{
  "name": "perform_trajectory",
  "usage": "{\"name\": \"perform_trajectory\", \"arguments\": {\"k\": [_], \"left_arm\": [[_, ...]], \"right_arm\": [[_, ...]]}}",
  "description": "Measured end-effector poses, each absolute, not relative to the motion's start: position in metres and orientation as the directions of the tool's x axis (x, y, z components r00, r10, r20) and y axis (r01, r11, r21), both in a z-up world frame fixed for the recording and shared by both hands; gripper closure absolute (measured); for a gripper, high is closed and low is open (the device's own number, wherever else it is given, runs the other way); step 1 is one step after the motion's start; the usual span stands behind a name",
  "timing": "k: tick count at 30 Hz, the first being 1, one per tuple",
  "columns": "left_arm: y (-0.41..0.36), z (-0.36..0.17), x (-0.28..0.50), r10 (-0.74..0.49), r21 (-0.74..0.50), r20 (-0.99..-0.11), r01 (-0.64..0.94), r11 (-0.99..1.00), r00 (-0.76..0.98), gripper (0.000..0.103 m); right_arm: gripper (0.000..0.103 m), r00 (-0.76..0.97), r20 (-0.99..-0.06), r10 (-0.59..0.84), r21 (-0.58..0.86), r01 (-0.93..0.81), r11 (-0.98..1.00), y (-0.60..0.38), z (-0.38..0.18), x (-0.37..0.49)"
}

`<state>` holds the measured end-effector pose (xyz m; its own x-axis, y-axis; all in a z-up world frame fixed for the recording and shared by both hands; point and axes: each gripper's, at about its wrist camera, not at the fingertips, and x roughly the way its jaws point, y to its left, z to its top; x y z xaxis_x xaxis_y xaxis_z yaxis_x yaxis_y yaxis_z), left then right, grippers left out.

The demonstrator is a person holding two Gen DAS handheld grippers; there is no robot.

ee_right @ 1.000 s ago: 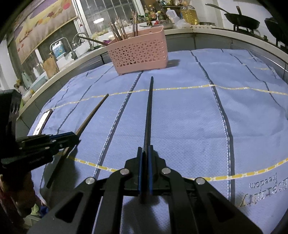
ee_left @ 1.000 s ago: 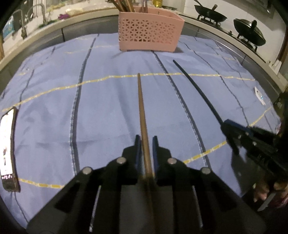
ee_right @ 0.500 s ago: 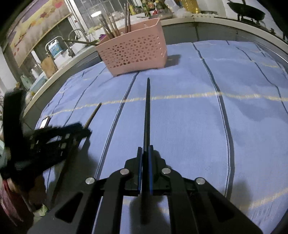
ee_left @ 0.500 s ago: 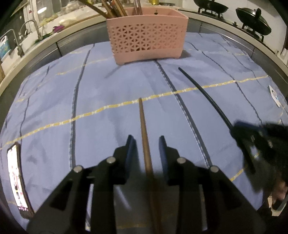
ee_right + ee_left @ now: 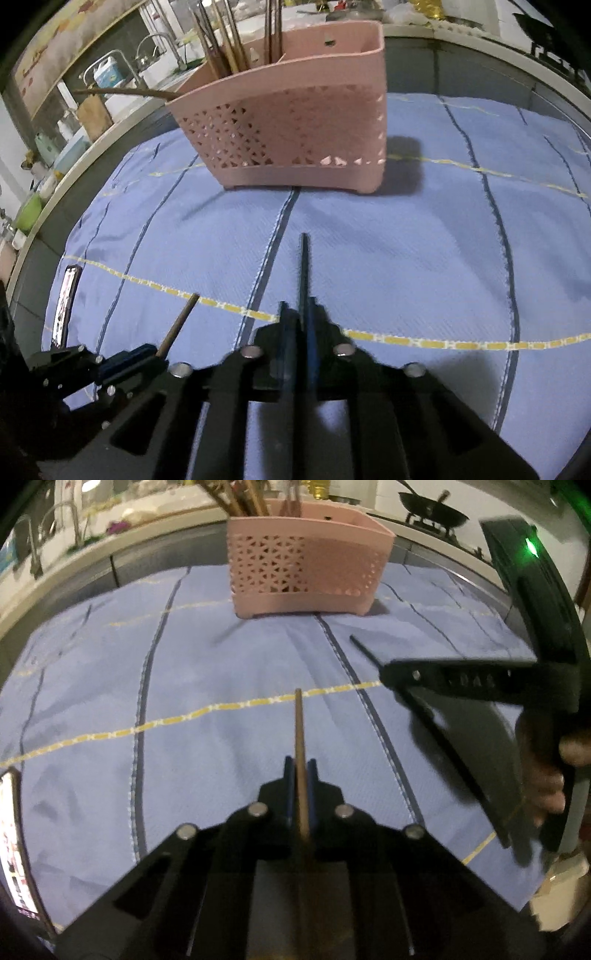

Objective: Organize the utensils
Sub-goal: 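Lift the left tool's chopstick upright over the basket while the right tool carries its own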

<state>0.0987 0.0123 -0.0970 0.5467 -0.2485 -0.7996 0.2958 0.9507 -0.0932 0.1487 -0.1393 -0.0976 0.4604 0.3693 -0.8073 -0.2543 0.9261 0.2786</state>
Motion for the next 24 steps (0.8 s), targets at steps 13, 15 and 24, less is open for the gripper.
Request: {"name": "perform_trajectory", "arguments": {"k": [13, 15, 24], "left_arm": [[0.041, 0.005, 0.077, -0.38, -0.232, -0.61, 0.301, 0.925, 0.696, 0.098], [0.041, 0.016, 0.071, -0.384, -0.231, -0.585, 0.307, 0.923, 0.714, 0.098], [0.05, 0.039, 0.064, -0.375, -0.219, -0.549, 0.305, 0.927, 0.747, 0.098]], "right_arm": [[0.098, 0.71, -0.478, 0.516, 0.332, -0.398, 0.855, -0.176, 0.013, 0.066], [0.098, 0.733, -0.442, 0.517, 0.332, -0.402, 0.853, -0.179, 0.023, 0.06], [0.098, 0.761, -0.404, 0.508, 0.334, -0.394, 0.856, -0.178, 0.035, 0.049]]}}
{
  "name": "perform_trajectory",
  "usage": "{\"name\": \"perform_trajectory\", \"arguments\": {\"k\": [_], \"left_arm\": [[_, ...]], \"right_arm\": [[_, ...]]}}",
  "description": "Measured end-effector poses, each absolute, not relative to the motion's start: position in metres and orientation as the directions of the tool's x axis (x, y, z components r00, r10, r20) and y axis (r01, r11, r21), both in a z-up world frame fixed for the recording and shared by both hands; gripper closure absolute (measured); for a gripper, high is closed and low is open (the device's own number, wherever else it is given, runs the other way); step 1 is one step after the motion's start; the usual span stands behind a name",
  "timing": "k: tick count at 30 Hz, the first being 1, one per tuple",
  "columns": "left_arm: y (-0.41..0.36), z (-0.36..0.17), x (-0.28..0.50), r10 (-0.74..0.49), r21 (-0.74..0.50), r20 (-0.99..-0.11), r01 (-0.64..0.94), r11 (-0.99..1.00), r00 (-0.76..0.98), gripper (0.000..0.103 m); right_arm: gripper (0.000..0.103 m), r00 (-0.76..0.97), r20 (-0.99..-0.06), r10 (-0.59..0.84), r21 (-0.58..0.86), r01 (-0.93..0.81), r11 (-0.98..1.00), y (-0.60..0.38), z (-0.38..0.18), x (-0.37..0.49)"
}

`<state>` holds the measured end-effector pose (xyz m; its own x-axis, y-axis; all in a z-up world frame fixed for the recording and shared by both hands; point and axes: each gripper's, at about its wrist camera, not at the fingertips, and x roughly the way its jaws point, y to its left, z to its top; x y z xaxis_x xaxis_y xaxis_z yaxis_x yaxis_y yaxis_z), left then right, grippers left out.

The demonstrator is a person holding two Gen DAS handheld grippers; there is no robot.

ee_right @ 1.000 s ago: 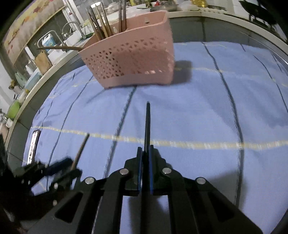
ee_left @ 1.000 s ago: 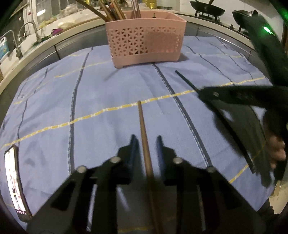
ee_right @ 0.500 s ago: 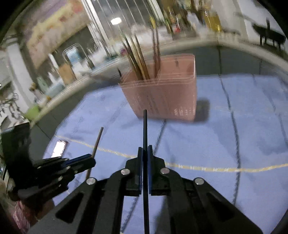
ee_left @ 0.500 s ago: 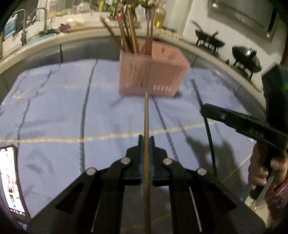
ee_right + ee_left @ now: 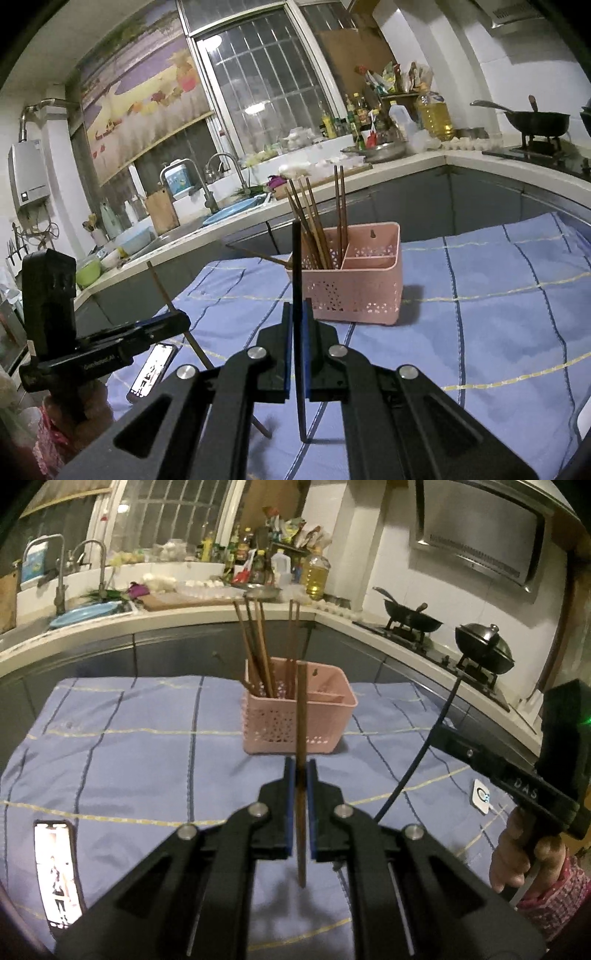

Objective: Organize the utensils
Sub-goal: 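Lift the left tool's chopstick upright over the basket while the right tool carries its own, then open the left tool into the basket while the right tool releases its chopstick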

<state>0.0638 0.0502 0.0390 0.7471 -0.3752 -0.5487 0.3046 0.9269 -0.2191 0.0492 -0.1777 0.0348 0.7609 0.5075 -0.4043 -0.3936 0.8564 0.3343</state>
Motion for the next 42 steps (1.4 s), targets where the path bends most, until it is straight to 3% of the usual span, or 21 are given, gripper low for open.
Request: {"name": "perform_trajectory", "arguments": {"k": [7, 15, 20, 34, 36, 40, 42], "left_arm": [[0.055, 0.073, 0.073, -0.389, -0.211, -0.505, 0.326, 0.921, 0.77, 0.098], [0.033, 0.169, 0.108, -0.364, -0.109, -0.33, 0.348, 0.931, 0.871, 0.098], [0.019, 0.187, 0.148, -0.292, -0.063, -0.272, 0.286, 0.956, 0.917, 0.098], [0.001, 0.109, 0.23, -0.267, -0.061, -0.455, 0.27, 0.961, 0.849, 0.097], [-0.004, 0.095, 0.236, -0.232, -0.037, -0.501, 0.247, 0.968, 0.834, 0.083], [0.006, 0.101, 0.231, -0.237, -0.08, -0.493, 0.228, 0.97, 0.837, 0.082], [0.01, 0.111, 0.224, -0.238, -0.095, -0.471, 0.219, 0.971, 0.849, 0.079]], "right_arm": [[0.098, 0.777, -0.38, 0.502, 0.303, -0.408, 0.861, -0.171, 0.059, 0.054], [0.098, 0.848, -0.26, 0.462, 0.265, -0.398, 0.878, -0.168, 0.131, 0.106], [0.098, 0.878, -0.217, 0.426, 0.23, -0.378, 0.897, -0.156, 0.153, 0.154], [0.097, 0.824, -0.383, 0.419, 0.166, -0.384, 0.908, -0.125, 0.084, 0.226], [0.097, 0.8, -0.421, 0.428, 0.189, -0.384, 0.904, -0.124, 0.075, 0.228], [0.096, 0.782, -0.417, 0.463, 0.237, -0.398, 0.886, -0.13, 0.078, 0.22], [0.089, 0.794, -0.39, 0.467, 0.234, -0.405, 0.884, -0.132, 0.087, 0.211]]}}
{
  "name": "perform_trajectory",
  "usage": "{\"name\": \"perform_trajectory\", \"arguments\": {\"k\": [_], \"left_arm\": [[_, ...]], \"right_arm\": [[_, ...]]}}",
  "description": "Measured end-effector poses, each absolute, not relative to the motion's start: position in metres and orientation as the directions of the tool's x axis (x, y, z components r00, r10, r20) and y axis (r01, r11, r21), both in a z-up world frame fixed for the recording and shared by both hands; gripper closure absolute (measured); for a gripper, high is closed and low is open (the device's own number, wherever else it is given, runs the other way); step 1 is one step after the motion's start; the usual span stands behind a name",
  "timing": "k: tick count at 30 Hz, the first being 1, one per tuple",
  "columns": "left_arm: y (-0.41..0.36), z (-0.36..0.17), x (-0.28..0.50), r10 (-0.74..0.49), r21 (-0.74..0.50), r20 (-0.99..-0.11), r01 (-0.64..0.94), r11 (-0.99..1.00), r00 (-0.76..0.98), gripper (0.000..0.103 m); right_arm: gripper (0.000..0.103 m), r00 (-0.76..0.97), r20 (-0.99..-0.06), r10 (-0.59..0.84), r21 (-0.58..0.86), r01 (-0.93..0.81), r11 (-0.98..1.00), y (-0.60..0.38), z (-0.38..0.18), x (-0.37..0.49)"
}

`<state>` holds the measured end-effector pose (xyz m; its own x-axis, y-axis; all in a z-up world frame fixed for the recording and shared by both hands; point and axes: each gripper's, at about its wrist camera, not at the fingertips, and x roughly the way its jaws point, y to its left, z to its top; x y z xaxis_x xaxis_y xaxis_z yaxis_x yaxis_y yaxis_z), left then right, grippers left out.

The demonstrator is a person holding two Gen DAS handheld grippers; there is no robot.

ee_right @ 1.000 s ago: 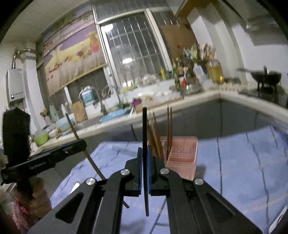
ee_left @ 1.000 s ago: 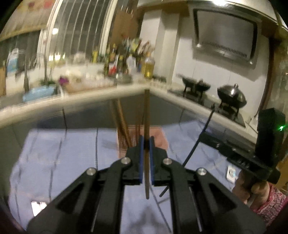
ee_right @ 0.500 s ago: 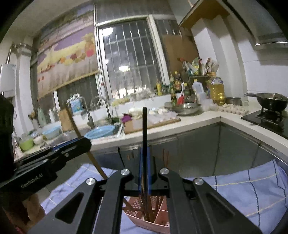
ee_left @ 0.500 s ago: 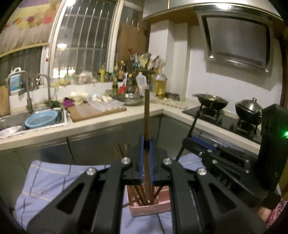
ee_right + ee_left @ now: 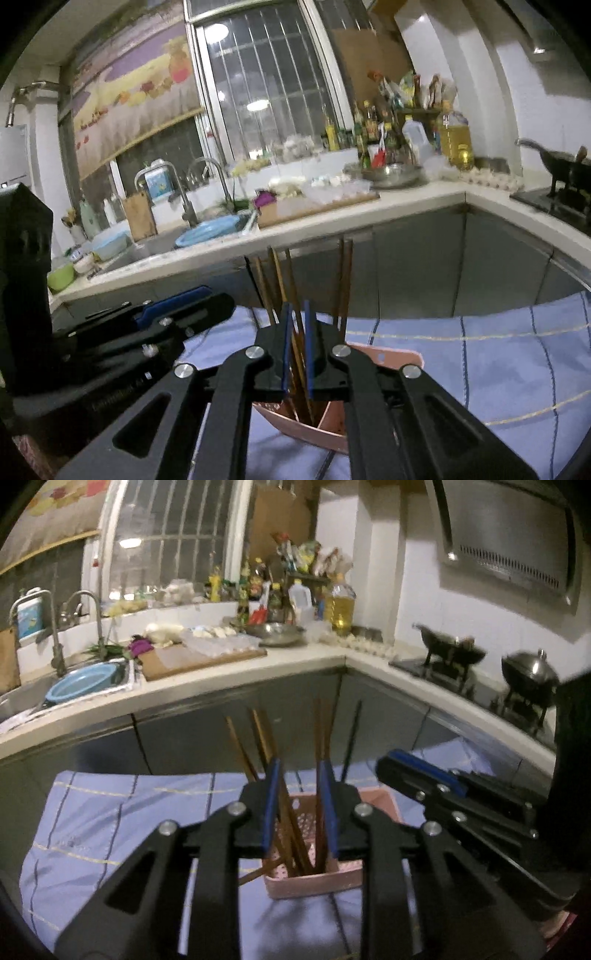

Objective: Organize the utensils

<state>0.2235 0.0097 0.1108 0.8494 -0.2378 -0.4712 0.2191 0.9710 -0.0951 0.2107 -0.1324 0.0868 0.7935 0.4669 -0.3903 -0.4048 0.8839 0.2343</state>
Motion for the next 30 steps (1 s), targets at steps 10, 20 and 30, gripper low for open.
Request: {"name": "perform_trajectory", "arguments": {"k": [10, 20, 30], "left_arm": [[0.011, 0.136, 0.135, -0.141, -0.054, -0.386, 0.13, 0.99, 0.912, 0.058], [0.016, 0.083, 0.068, -0.008, -0.034, -0.459, -0.009, 0.999, 0.888, 0.041], [0.001, 0.083, 0.027, 0.096, 0.089, -0.393, -0.066, 0.994, 0.915, 0.017]], "right_arm": [[0.059, 0.838, -0.249, 0.486, 0.335, -0.396, 0.855, -0.171, 0.12, 0.126], [0.047, 0.857, -0.277, 0.435, 0.5, -0.258, 0.827, -0.207, 0.05, 0.024], [0.039, 0.852, -0.248, 0.462, 0.509, -0.291, 0.81, -0.202, 0.061, -0.008]]}}
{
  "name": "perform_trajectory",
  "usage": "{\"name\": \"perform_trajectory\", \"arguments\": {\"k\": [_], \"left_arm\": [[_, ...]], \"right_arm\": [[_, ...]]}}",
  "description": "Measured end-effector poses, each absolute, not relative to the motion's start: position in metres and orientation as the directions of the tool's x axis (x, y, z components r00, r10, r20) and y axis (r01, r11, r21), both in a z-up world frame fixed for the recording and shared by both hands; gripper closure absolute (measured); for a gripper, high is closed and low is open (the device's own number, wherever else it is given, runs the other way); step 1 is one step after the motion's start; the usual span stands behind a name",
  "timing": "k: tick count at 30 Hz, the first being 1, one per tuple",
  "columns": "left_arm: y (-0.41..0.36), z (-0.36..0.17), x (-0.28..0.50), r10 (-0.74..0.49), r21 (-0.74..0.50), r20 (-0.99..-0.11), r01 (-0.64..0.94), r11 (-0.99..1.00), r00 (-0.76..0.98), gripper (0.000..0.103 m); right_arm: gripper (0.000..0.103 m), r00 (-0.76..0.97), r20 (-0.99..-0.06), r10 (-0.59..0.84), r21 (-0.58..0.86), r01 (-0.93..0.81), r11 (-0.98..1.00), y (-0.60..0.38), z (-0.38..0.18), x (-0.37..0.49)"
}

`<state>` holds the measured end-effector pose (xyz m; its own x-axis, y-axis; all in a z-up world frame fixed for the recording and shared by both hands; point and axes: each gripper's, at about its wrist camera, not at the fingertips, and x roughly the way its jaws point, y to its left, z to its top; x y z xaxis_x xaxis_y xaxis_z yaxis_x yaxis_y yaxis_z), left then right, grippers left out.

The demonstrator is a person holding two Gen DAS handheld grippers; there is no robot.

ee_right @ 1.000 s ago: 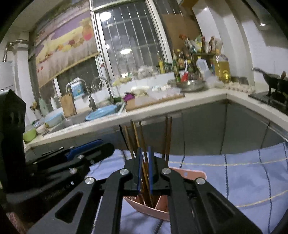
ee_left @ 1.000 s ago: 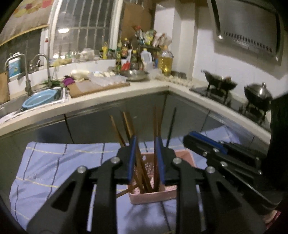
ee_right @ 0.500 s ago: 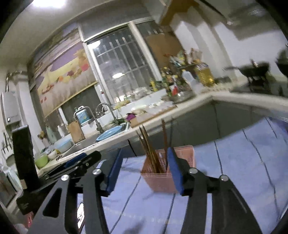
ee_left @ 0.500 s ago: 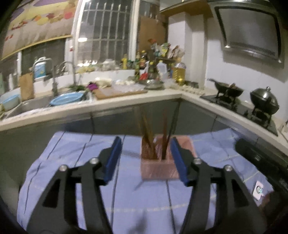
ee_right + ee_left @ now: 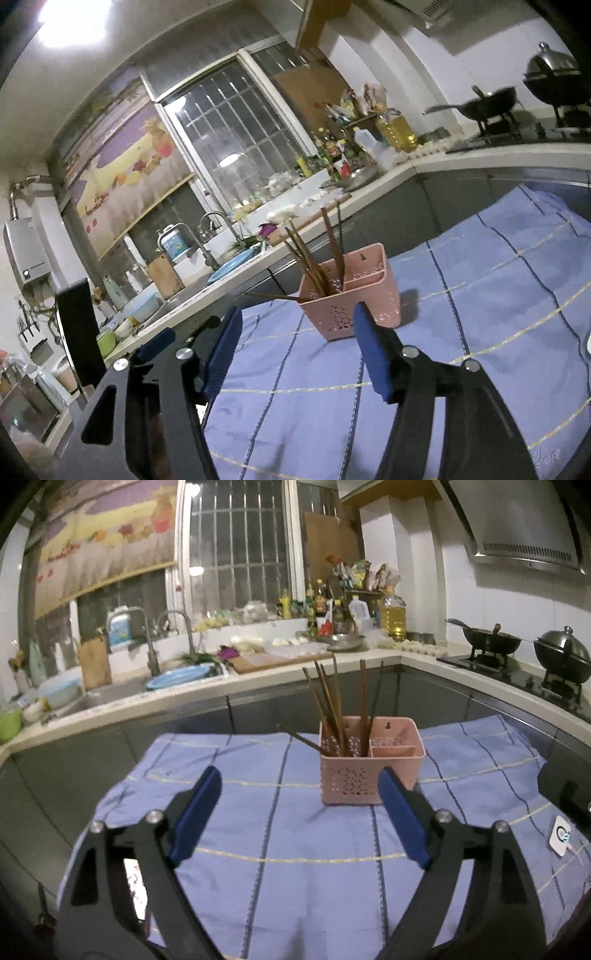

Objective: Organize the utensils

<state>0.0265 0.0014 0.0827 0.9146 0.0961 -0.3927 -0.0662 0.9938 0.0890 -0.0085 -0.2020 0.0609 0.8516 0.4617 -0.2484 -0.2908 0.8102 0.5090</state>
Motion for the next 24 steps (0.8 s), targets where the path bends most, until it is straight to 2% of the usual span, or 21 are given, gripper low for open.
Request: {"name": "perform_trajectory", "arguments": {"k": [9, 17, 24], "left_arm": [[0.004, 0.095, 0.014, 0.125, 0.109, -0.337, -0.093, 0.99, 0.933, 0.006], [0.009, 0.094, 0.015, 0.128, 0.093, -0.362, -0.101, 0.991, 0.923, 0.006], [0.016, 0.091, 0.013, 0.122, 0.073, -0.372, -0.103, 0.992, 0.92, 0.006]], "right_arm": [[0.032, 0.864, -0.232, 0.447, 0.454, -0.311, 0.835, -0.19, 0.068, -0.022], [0.015, 0.877, -0.248, 0.411, 0.404, -0.292, 0.867, -0.179, 0.068, -0.023], [0.012, 0.885, -0.258, 0.389, 0.404, -0.267, 0.875, -0.179, 0.062, -0.021]]}}
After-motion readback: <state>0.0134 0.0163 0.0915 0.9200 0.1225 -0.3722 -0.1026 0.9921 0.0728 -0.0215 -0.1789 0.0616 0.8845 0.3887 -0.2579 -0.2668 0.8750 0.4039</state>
